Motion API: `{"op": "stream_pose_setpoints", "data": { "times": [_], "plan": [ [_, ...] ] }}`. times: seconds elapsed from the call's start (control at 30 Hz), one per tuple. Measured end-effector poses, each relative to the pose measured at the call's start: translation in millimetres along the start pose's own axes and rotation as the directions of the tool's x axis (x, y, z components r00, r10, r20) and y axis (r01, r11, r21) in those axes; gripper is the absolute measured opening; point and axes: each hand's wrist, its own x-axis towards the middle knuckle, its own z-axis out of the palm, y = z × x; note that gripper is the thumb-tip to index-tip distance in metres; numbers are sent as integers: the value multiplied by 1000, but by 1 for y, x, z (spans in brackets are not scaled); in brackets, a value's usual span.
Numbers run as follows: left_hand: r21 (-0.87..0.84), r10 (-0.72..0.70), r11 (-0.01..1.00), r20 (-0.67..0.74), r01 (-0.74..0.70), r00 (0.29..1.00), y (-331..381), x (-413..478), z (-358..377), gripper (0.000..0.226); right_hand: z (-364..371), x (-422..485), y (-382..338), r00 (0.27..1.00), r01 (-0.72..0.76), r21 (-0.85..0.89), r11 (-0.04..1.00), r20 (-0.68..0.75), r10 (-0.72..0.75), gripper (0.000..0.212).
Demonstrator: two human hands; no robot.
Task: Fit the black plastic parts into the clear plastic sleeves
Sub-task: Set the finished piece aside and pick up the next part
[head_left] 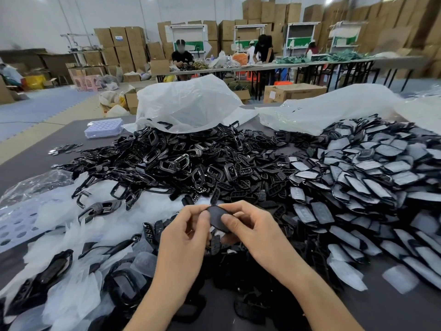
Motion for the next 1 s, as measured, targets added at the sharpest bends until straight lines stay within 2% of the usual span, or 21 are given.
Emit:
{"op": "stream_pose_setpoints", "data": {
  "times": [0.13, 0.2, 0.23, 0.3, 0.33, 0.37, 0.43, 0.5, 0.53, 0.6, 0.67, 0.73, 0.8, 0.87, 0.93, 1.0],
  "plan": [
    [-2, -1, 1000, -26, 1, 1000, -2, 0, 0, 18, -3, -3, 2, 994, -29, -60, 998, 100, 35, 22],
    [-22, -4, 1000, -24, 4, 1000, -3, 0, 1, 19, -7, -2, 3, 994, -26, -95, 995, 104, 36, 22],
    [-43, -6, 999, -12, 6, 1000, -4, -1, 2, 20, -10, 0, 2, 998, -15, -123, 992, 59, 23, 23],
    [-48, 0, 999, 24, 1, 1000, -6, -1, 2, 22, -24, 4, -2, 989, 20, -140, 990, -140, -40, 24],
    [-26, 10, 1000, 35, -9, 999, -7, -1, 1, 24, -34, 6, -5, 954, 46, -82, 996, -292, -68, 25],
    [3, 24, 1000, 41, -25, 999, -8, -1, 1, 26, -47, 7, -8, 887, 92, 9, 996, -455, -78, 26],
    [78, 56, 995, 51, -60, 997, -10, -2, 1, 25, -73, 6, -12, 701, 199, 138, 970, -712, -42, 46],
    [179, 94, 978, 104, -112, 990, -12, -3, 1, 19, -89, 2, -11, 577, 224, 172, 959, -816, 12, 70],
    [246, 126, 955, 164, -164, 978, -12, -4, 0, 20, -90, 0, -10, 555, 211, 166, 963, -832, 22, 73],
    [400, 184, 862, 323, -310, 928, -15, -8, 0, 31, -83, 0, -9, 587, 174, 112, 978, -809, -12, 68],
    [493, 176, 752, 489, -437, 854, -17, -11, 3, 51, -68, 2, -6, 668, 143, 2, 990, -738, -95, 61],
    [546, 157, 650, 584, -529, 796, -18, -13, 5, 65, -51, 5, -1, 758, 96, -149, 984, -629, -169, 53],
    [622, 185, 533, 576, -573, 796, -20, -13, 6, 65, -37, 6, 5, 852, 39, -321, 946, -484, -199, 48],
    [737, 190, 459, 463, -495, 866, -22, -8, 3, 62, -27, 5, 12, 925, 5, -494, 869, -328, -191, 47],
    [818, 162, 429, 348, -384, 923, -26, 1, -2, 54, -19, 5, 20, 975, 2, -686, 728, -162, -155, 49],
    [837, 179, 420, 303, -351, 936, -33, 7, -3, 48, -13, 6, 27, 995, -5, -842, 539, -59, -83, 48]
  ]
}}
